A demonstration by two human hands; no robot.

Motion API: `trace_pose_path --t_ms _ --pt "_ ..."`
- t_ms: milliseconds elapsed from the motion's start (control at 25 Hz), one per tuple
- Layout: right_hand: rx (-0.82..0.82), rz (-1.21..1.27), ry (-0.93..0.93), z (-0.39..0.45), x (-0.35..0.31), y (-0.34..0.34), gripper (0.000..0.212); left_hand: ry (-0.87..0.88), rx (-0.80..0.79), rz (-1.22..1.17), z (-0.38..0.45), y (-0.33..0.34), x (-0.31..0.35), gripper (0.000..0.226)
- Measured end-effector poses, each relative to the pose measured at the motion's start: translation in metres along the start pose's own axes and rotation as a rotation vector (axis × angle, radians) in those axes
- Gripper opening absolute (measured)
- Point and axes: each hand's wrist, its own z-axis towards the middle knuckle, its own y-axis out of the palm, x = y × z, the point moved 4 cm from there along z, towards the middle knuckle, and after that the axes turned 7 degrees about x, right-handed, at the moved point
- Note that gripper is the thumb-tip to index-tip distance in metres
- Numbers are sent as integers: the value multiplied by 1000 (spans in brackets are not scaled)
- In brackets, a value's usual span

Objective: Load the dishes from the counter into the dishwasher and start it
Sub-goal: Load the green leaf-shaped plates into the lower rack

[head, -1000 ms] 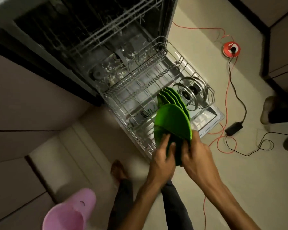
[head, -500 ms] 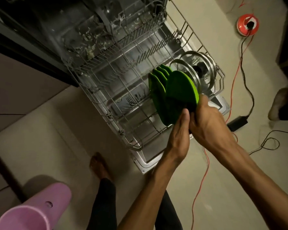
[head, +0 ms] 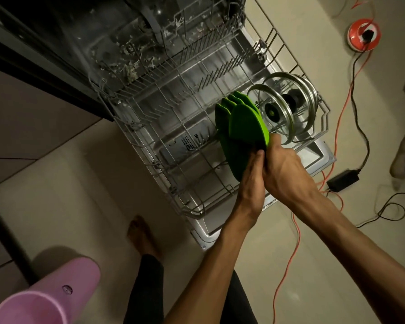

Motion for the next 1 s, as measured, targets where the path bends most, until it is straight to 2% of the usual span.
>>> trace_pose_path --t_ms 360,560,760,840,1000 --pt "-14 -156 -23 13 -17 31 14 -15 4 -124 14 -24 2 50" --pt "-32 -186 -18 25 -20 42 14 -46 -10 -90 23 -32 3 36" --pt "-58 -202 -52 32 -22 46 2 -25 -52 -130 35 -40 1 50" --pt "-42 -169 -98 34 -22 50 8 -27 -58 -137 40 -43 0 59" --pt "-76 -197 -80 51 -20 60 14 -32 -62 -139 48 -44 2 50"
